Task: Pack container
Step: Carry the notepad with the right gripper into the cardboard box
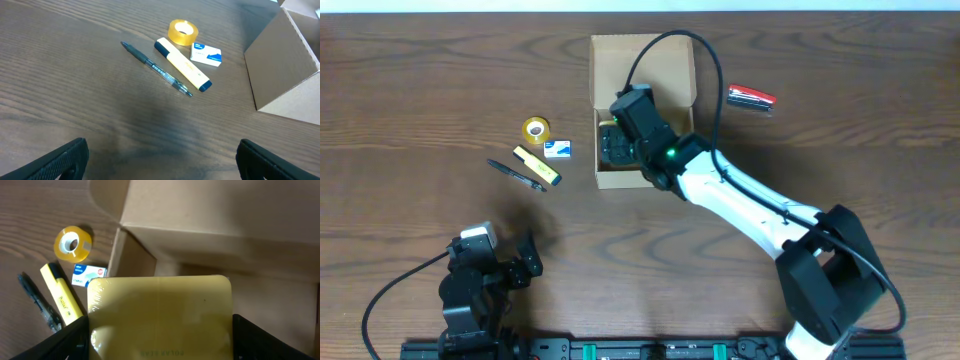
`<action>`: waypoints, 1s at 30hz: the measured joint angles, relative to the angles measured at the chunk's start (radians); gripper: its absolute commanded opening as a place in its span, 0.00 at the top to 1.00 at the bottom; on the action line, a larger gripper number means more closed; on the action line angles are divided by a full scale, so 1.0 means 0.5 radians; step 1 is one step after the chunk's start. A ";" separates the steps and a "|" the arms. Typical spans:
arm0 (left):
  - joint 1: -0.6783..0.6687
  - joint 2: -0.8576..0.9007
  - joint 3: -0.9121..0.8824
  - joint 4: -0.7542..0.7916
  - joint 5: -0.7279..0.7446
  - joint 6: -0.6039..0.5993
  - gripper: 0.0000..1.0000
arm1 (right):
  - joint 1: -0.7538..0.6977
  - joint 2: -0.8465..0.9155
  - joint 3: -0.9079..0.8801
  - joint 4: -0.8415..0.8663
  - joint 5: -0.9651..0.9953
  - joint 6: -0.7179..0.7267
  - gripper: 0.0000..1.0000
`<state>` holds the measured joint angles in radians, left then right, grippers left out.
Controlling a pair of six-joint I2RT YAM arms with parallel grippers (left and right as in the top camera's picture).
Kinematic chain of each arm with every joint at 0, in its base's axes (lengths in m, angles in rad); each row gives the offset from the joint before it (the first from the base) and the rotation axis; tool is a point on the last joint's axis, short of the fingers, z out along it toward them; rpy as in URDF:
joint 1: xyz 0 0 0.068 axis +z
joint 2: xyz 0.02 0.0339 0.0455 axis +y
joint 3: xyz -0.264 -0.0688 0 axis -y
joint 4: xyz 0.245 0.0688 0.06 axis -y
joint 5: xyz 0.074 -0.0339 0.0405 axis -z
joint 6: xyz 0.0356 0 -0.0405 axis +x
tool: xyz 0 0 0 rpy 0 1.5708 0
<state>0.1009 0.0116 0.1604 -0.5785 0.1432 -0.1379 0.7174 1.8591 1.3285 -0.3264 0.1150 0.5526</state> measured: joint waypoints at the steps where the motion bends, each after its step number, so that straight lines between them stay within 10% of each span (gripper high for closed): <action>1: 0.000 0.000 0.000 0.000 0.000 0.000 0.05 | 0.013 0.000 0.000 -0.006 0.019 0.009 0.53; 30: 0.000 0.000 0.000 0.000 0.000 0.000 0.05 | 0.062 0.272 0.000 -0.009 0.239 0.297 0.49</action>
<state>0.1009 0.0116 0.1604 -0.5785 0.1432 -0.1379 0.7483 1.9949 1.3285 -0.3309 0.2344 0.7010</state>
